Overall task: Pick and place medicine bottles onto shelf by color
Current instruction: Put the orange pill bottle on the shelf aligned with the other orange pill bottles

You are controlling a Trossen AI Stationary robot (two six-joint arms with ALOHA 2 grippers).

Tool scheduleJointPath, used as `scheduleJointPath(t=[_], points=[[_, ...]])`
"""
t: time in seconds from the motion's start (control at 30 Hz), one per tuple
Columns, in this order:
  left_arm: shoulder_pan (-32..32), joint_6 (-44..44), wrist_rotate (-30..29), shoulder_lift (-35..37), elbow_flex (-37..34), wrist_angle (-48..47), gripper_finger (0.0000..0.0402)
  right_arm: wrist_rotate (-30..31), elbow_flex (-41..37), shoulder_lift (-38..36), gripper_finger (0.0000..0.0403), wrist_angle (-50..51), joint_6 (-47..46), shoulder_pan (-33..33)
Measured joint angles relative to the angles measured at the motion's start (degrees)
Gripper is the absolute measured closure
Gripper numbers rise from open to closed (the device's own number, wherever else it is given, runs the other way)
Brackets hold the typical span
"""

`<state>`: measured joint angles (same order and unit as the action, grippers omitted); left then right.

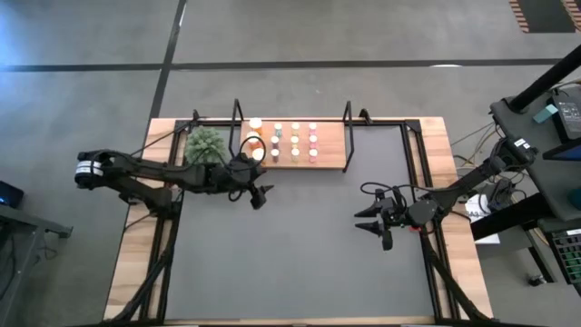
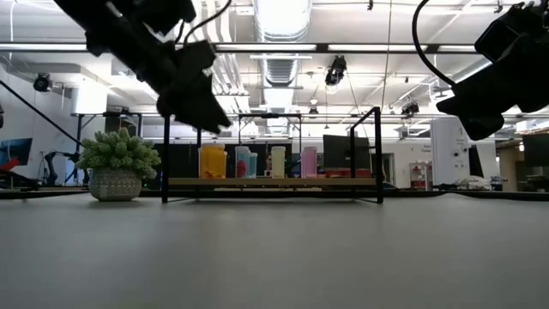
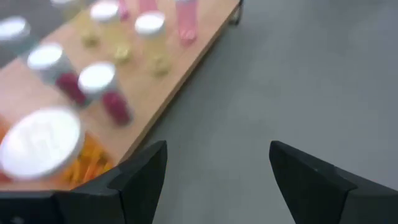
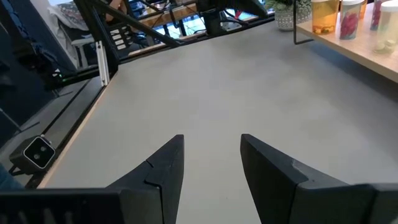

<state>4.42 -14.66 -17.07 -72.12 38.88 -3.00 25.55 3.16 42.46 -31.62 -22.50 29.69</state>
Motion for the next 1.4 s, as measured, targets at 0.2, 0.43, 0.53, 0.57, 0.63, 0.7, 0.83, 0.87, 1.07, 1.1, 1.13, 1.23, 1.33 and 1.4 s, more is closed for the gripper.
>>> scheduleJointPath(t=[0.2, 0.43, 0.53, 0.57, 0.63, 0.7, 0.83, 0.87, 1.07, 1.1, 1.13, 1.23, 1.33, 1.4], points=[[0.86, 0.03, -5.86, -3.94, -2.01, 3.55, 0.0134, 0.01, 0.00, 0.00, 0.0255, 0.00, 0.00, 0.02], [0.88, 0.00, -10.33, -8.04, -1.62, 7.51, 0.0134, 0.00, 0.00, 0.00, 0.0255, 0.00, 0.00, 0.01], [0.88, -0.03, -10.57, -9.20, -1.73, 8.79, 0.0134, 0.01, 0.00, 0.00, 0.0255, 0.01, 0.01, 0.00], [0.88, -0.02, -10.99, -9.37, -1.73, 8.56, 0.0134, 0.00, 0.00, 0.00, 0.0255, 0.02, 0.00, 0.01], [0.86, -0.02, -12.63, -9.79, -1.64, 8.59, 0.0134, -0.01, 0.00, 0.00, 0.0255, 0.02, 0.00, 0.00], [0.88, -0.04, -14.19, -9.94, -1.62, 8.54, 0.0134, 0.01, 0.00, 0.00, 0.0255, 0.00, 0.00, 0.00], [0.88, -0.06, -17.26, -9.90, -1.72, 8.52, 0.0134, 0.01, 0.00, 0.00, 0.0255, 0.01, 0.01, 0.00], [0.88, -0.06, -17.89, -9.90, -1.73, 8.45, 0.0134, 0.01, 0.00, 0.00, 0.0255, 0.02, 0.00, 0.01], [0.86, -0.11, -21.84, -9.88, -1.75, 7.88, 0.0134, -0.01, 0.00, 0.00, 0.0255, 0.01, 0.00, 0.01], [0.87, -0.10, -22.91, -9.88, -1.75, 7.65, 0.0134, -0.01, 0.00, 0.00, 0.0255, 0.02, 0.00, 0.01], [0.87, -0.14, -23.76, -9.88, -1.73, 7.14, 0.0134, 0.00, 0.00, 0.00, 0.0255, 0.01, 0.01, 0.01], [0.86, -0.14, -25.32, -9.86, -1.73, 6.28, 0.0134, 0.00, 0.00, 0.00, 0.0255, 0.02, 0.00, 0.01], [0.80, -0.27, -25.01, -9.64, -1.43, 6.56, 0.0134, 0.01, 0.00, 0.00, 0.0255, 0.02, 0.02, 0.02], [0.52, -0.06, -24.24, -9.38, -0.70, 7.99, 0.0134, 0.01, 0.00, 0.00, 0.0255, 0.00, 0.02, 0.00]])
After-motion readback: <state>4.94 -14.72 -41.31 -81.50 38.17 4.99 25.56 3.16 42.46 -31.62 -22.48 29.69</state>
